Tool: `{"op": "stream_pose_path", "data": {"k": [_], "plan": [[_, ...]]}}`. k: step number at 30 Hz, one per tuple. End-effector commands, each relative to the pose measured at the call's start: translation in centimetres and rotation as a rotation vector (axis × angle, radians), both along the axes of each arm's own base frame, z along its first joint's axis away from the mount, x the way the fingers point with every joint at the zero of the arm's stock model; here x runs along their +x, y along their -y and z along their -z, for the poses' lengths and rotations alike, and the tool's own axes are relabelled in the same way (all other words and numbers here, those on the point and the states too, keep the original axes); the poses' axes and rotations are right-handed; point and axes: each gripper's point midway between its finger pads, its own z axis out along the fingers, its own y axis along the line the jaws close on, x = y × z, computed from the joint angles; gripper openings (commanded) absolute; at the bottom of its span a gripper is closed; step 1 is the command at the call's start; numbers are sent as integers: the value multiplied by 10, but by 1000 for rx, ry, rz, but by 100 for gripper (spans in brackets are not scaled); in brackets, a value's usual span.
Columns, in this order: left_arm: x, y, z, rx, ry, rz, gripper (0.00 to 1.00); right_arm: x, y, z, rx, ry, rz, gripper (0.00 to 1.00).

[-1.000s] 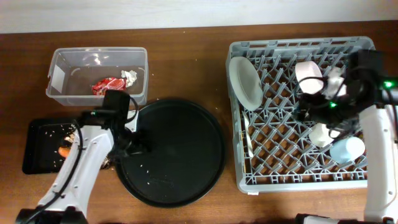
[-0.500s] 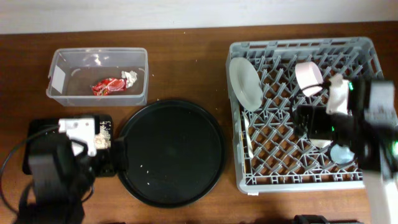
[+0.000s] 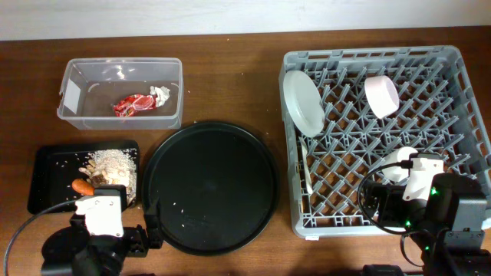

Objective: Sort waste into correct bins and load items into the dishwasher rack

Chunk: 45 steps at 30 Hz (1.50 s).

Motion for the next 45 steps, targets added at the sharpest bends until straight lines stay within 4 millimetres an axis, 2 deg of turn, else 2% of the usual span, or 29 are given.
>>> {"op": "stream_pose_path", "data": {"k": [1,14,16,19,21,23,27,32,35,37,45], "plan": [[-1,1,2,6,-2,15,99,0,2,3,-4,-4,14,99],[-1,1,2,6,-2,15,99,-1,2,2,-6,0,14,99],[-1,1,2,6,-2,15,99,1,2,-5,-11,44,8,99],[-1,1,2,6,-2,15,99,-2,1,-20,-21,253,7,99],[-1,1,2,6,-2,15,99,-4,-3,-14,-21,354,-16,99],[-1,1,2,6,-2,15,99,4,-14,2,-8,481,-66,99],[-1,1,2,6,-2,15,99,22,-26,29,16,625,-123,99],[-1,1,2,6,-2,15,99,44,-26,34,11,798,-119,99],[-1,1,2,6,-2,15,99,52,-20,53,-9,808,-81,99],[-1,1,2,6,-2,15,99,55,-21,80,-5,742,-91,99],[-1,1,2,6,-2,15,99,55,-17,84,-19,726,-69,99]]}}
